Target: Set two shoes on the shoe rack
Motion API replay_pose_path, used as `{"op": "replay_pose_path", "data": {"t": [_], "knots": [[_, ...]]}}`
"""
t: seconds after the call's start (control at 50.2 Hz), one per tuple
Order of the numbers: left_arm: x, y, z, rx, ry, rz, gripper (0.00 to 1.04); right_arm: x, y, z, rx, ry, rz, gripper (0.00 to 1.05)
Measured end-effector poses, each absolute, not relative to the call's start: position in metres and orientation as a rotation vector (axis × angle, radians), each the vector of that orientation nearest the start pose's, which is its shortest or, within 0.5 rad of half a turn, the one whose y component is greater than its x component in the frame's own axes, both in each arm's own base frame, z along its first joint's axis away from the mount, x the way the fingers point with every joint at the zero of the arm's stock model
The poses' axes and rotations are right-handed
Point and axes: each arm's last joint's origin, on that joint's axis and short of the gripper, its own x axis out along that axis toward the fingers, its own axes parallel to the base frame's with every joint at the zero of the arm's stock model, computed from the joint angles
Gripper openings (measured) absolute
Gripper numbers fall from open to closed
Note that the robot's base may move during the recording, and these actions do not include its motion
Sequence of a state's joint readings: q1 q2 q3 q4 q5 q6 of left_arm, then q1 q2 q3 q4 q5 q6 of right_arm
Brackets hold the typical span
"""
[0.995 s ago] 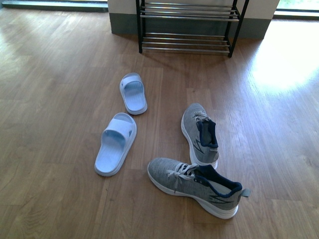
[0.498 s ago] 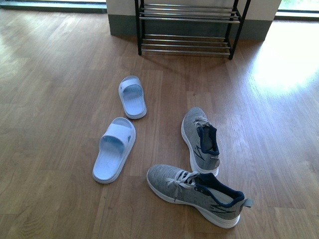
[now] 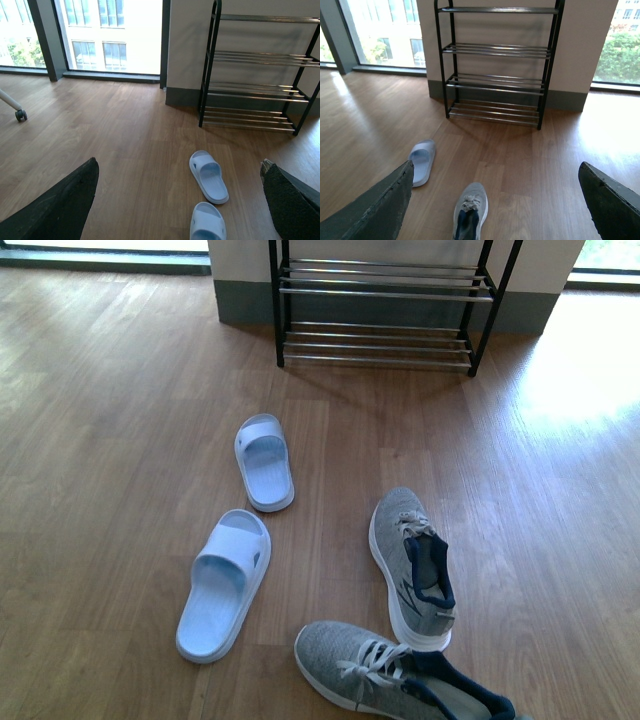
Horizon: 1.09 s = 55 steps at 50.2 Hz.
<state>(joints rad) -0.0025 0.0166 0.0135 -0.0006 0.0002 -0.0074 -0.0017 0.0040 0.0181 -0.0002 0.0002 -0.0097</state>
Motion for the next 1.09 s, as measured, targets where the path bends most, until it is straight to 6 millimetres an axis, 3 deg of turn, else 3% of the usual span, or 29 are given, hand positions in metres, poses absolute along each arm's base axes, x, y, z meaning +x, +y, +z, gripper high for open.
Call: {"op": "replay_pose_path", "data": {"t": [0.338, 0.458, 0.617, 0.737, 0.796, 0.856, 0.896, 0.975, 1.095], "knots": [[0.098, 0.0, 0.167, -0.007, 0.004, -0.003, 0.95, 0.097, 0.0, 0.169, -0.01, -0.013, -0.001, 0.95], [0.098, 0.0, 0.167, -0.008, 0.004, -0.002, 0.95, 0.101, 0.0, 0.16, 0.238, 0.303, 0.212, 0.95], [0.098, 0.0, 0.167, -0.007, 0.004, -0.003, 0.95, 0.133, -0.008, 0.182, 0.259, 0.296, 0.148, 0.95], [0.098, 0.0, 0.167, -0.007, 0.003, -0.003, 0.95, 0.177, -0.016, 0.198, 0.21, 0.279, 0.081, 0.95], [0.098, 0.0, 0.167, -0.007, 0.004, -0.003, 0.95, 0.209, -0.021, 0.198, 0.164, 0.296, 0.026, 0.95], [0.098, 0.0, 0.167, -0.007, 0.004, -0.003, 0.95, 0.247, -0.026, 0.184, 0.123, 0.365, -0.019, 0.95], [0.098, 0.0, 0.167, -0.007, 0.003, -0.003, 0.95, 0.262, -0.028, 0.173, 0.105, 0.406, -0.04, 0.95], [0.098, 0.0, 0.167, -0.007, 0.004, -0.003, 0.95, 0.302, -0.031, 0.125, 0.044, 0.566, -0.084, 0.96], [0.098, 0.0, 0.167, -0.007, 0.004, -0.003, 0.95, 0.324, -0.027, 0.068, -0.036, 0.725, -0.078, 0.95]]}}
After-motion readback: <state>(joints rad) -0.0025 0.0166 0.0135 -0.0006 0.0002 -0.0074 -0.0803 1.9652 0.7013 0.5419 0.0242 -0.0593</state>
